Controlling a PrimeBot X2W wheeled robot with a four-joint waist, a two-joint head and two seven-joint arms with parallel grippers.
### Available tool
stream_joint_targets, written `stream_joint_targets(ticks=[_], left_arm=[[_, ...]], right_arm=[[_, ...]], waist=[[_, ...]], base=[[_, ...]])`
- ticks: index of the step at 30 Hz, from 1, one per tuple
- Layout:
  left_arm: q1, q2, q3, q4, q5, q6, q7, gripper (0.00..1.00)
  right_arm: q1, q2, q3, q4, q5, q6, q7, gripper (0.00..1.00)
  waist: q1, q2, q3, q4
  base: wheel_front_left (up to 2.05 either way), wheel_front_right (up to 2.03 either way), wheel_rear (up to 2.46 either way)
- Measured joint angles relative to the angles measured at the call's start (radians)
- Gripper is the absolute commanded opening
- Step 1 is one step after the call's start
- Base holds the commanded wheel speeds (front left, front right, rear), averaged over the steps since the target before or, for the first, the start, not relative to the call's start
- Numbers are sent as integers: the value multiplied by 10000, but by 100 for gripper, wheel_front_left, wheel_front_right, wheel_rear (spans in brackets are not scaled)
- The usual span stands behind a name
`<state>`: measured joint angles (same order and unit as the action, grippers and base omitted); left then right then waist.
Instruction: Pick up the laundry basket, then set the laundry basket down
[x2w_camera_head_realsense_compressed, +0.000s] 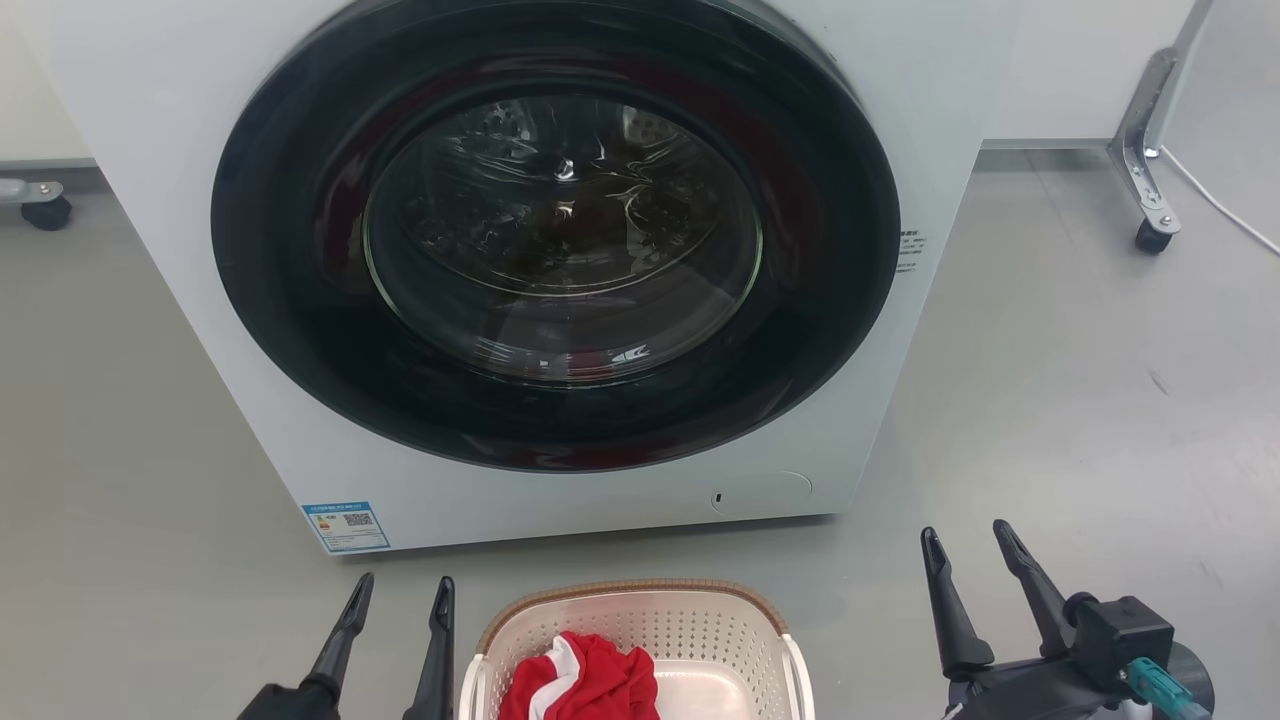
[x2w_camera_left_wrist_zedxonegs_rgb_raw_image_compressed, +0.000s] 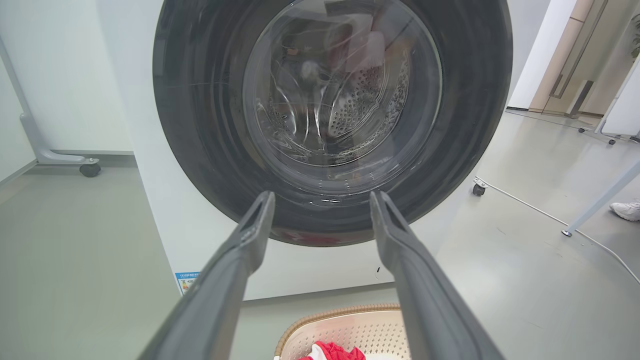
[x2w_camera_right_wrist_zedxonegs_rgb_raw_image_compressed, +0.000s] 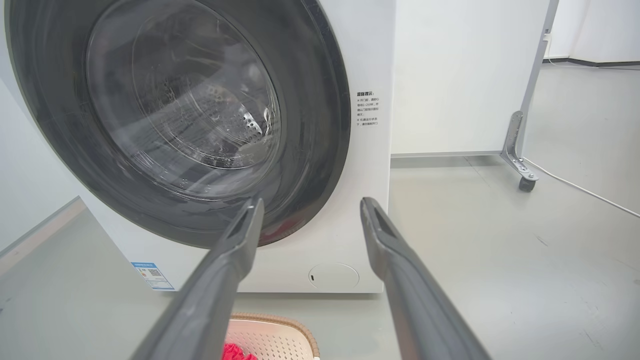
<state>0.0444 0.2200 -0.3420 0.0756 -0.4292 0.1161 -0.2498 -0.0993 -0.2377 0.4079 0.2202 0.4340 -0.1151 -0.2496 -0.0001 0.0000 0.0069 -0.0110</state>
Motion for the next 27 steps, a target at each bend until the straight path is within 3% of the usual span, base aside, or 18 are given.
stream_joint_targets(ticks=[27], left_arm=[[490,-422,731,-280,320,84,324,100]], right_arm=[[813,150,-899,-911,-763,-92,2,100]], waist=[[1,1,11,24]], base=[[0,0,0]])
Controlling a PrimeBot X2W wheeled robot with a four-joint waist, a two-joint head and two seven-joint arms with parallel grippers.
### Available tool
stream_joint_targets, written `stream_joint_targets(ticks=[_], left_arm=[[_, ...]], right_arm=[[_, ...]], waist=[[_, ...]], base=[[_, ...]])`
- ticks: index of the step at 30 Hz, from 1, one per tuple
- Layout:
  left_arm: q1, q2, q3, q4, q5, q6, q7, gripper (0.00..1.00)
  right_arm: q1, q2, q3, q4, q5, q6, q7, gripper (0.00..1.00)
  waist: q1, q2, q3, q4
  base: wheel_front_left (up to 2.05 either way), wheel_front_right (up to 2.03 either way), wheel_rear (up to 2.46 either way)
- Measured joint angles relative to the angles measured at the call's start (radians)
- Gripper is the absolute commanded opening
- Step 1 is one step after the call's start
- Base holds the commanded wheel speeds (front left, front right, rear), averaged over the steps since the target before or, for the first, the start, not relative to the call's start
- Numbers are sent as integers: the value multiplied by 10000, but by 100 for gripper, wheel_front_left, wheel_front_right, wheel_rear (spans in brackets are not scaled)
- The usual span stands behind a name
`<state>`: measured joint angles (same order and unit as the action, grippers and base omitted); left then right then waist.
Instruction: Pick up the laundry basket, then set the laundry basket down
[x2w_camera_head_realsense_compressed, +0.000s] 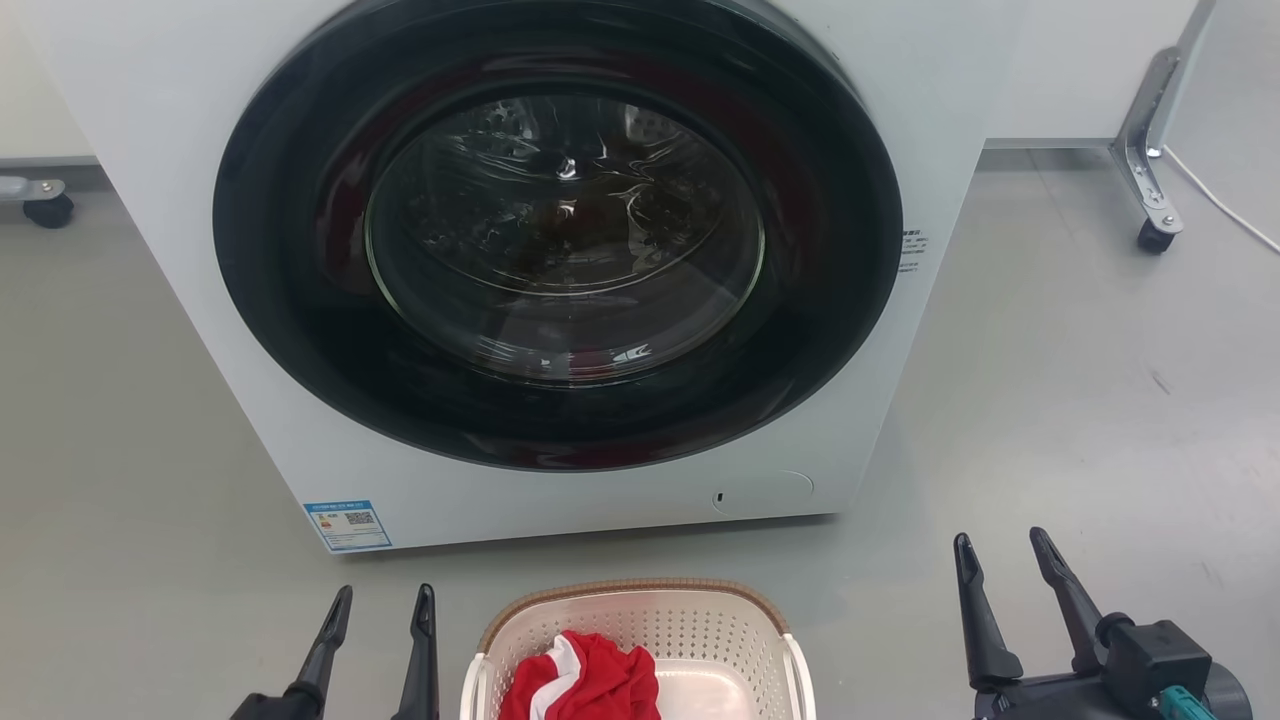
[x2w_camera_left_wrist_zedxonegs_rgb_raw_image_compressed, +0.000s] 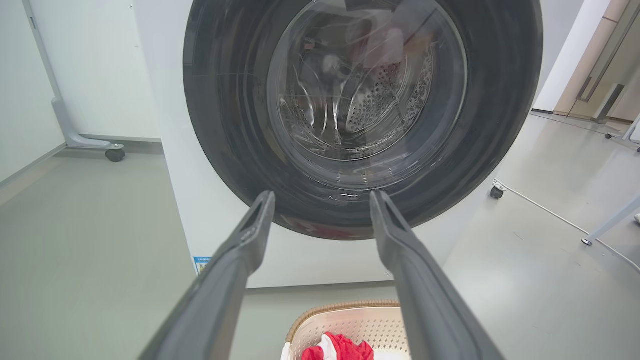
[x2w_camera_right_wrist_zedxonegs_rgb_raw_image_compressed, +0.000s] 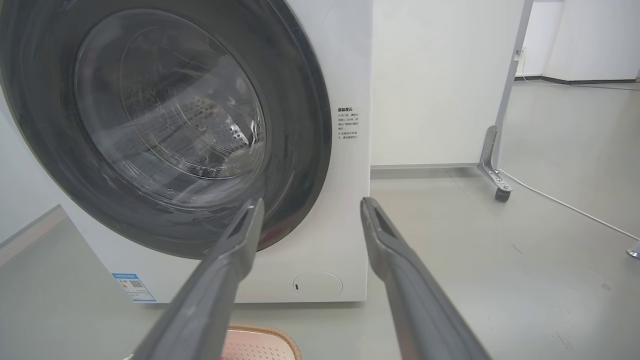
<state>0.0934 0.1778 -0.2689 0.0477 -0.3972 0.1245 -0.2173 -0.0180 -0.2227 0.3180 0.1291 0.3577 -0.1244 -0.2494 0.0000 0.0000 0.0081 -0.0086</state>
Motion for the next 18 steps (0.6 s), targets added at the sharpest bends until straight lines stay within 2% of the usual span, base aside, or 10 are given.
stream_joint_targets(ticks=[7,8,18], left_arm=[[1,-77,35,-27,238,0,144,100],[1,-82,35,-35,242,0,157,0],[128,-211,127,412,-67,-107,309,0]], right_arm=[[85,58,-115,-84,-240,-2,17,100],[85,71,-130,-100,-240,-2,19,0],[309,284,-280,328,150,111,153,0]], waist=[[0,-1,7,20],[0,-1,9,25],[0,0,11,30]], base=[[0,0,0],[0,0,0],[0,0,0]])
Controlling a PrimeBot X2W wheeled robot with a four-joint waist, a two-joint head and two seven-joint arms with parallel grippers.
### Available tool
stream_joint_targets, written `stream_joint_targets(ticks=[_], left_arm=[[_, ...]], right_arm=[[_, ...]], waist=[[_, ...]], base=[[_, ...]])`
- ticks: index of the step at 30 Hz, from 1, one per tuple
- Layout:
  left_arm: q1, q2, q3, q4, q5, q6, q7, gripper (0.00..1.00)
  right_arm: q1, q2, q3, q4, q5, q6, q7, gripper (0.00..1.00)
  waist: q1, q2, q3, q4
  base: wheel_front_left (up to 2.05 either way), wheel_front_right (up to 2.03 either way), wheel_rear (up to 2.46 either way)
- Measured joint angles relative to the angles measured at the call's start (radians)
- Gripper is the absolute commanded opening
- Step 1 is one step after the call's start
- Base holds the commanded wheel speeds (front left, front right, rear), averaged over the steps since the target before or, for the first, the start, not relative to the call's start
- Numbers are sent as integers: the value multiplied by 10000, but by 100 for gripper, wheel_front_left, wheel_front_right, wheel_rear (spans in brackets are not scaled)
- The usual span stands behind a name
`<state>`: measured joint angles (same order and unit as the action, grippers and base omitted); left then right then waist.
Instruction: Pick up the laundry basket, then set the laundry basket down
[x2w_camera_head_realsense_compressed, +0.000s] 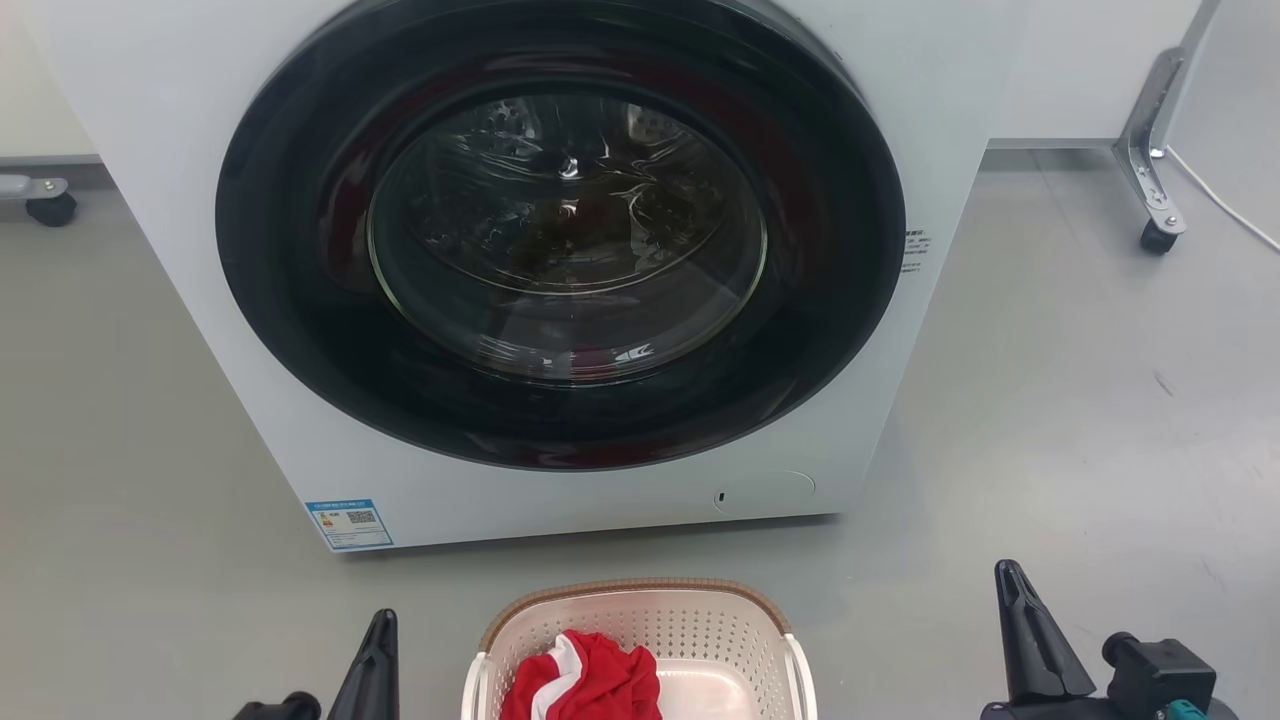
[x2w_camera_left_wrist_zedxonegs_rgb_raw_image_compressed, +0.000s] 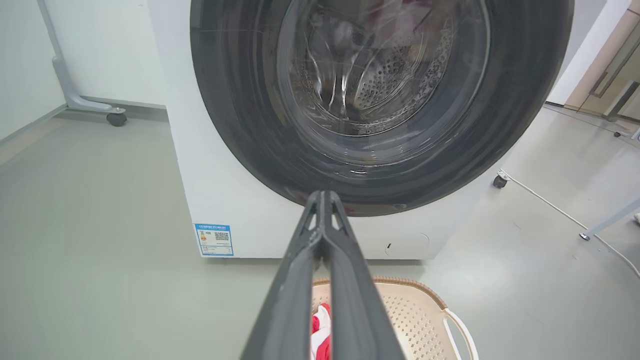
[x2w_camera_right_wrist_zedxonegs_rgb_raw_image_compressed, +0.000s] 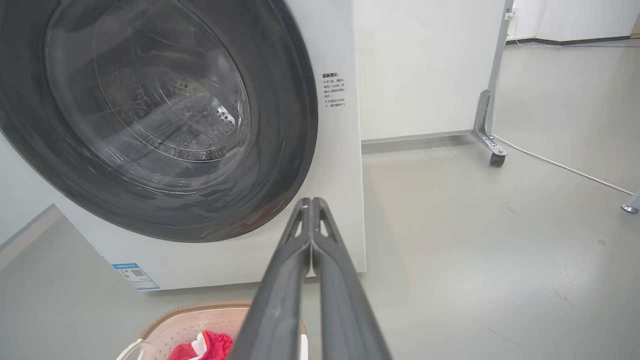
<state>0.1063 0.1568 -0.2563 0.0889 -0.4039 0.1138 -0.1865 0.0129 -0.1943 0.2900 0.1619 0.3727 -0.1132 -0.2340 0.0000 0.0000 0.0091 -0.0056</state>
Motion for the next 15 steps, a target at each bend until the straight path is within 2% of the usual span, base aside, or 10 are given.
stream_joint_targets(ticks=[15], left_arm=[[-199,-180,617,320,-2203,-382,546,0]], right_arm=[[-85,263,-736,209,2178,364,671,0]], waist=[[0,1,-11,10]], base=[[0,0,0]])
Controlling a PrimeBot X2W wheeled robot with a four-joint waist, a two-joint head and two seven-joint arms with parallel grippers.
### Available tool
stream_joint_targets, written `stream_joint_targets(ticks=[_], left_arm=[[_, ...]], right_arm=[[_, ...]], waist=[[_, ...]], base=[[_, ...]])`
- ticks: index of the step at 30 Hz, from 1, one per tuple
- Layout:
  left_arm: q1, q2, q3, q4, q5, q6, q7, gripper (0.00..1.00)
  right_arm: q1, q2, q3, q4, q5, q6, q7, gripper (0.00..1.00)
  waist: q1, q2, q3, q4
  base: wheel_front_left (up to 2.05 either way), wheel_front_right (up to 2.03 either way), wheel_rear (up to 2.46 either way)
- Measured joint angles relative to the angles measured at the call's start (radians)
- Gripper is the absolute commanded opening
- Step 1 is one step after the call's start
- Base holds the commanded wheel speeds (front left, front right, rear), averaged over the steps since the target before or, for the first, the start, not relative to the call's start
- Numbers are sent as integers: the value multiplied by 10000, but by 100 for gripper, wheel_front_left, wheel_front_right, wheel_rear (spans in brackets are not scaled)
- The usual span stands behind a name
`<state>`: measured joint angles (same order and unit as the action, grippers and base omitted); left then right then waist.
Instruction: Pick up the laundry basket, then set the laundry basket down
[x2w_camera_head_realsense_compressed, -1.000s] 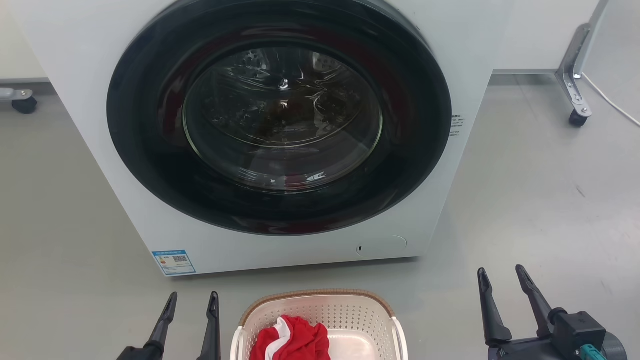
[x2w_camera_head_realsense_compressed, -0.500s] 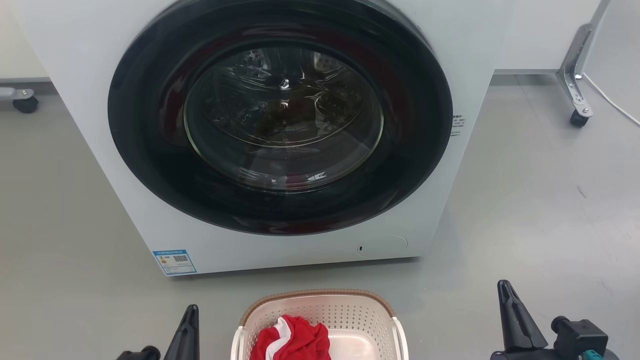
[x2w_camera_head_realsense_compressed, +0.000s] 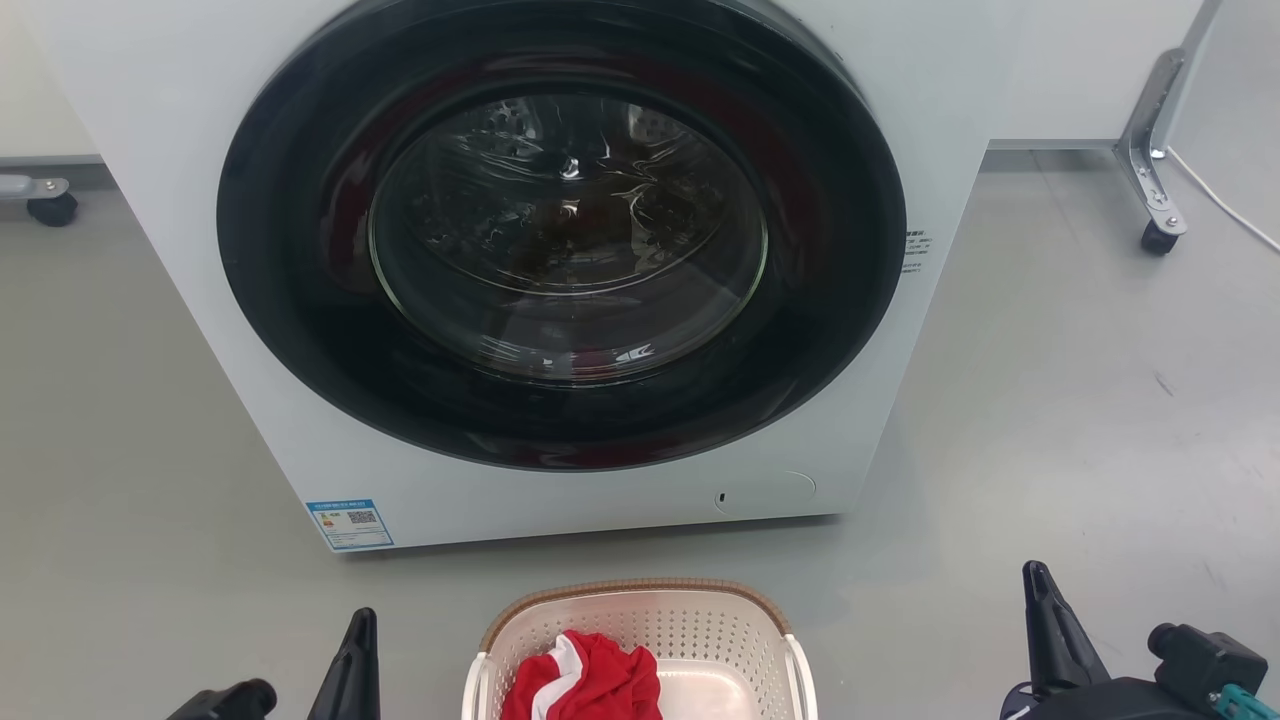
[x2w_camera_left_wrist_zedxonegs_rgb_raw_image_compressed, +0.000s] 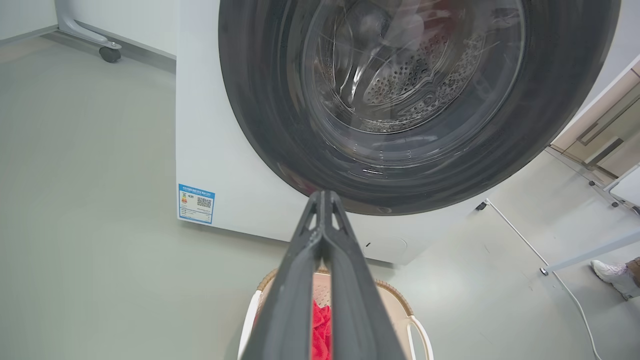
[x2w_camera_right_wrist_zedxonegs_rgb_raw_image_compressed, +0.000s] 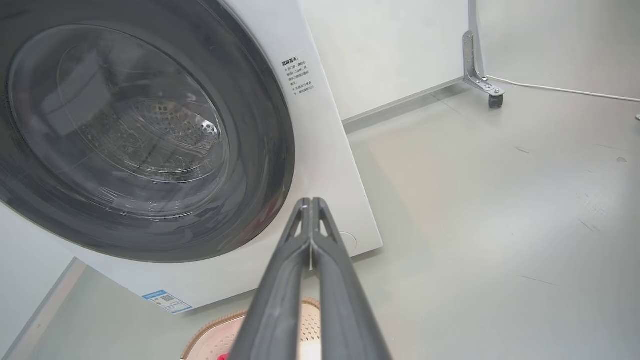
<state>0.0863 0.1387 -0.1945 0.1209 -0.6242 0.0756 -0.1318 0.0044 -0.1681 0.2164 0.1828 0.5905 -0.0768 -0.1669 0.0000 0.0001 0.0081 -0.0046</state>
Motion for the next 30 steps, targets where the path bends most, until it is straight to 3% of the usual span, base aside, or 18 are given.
stream_joint_targets(ticks=[27,30], left_arm=[[-494,-330,1018,625,-3379,-681,940,0],[-645,-395,1229,732,-4140,-851,1099,0]], right_arm=[[-360,441,-1260,418,3611,698,1055,0],[-371,543,-1507,502,4337,849,1235,0]], waist=[[0,0,-24,16],[0,0,-28,19]], base=[[0,0,0],[0,0,0]])
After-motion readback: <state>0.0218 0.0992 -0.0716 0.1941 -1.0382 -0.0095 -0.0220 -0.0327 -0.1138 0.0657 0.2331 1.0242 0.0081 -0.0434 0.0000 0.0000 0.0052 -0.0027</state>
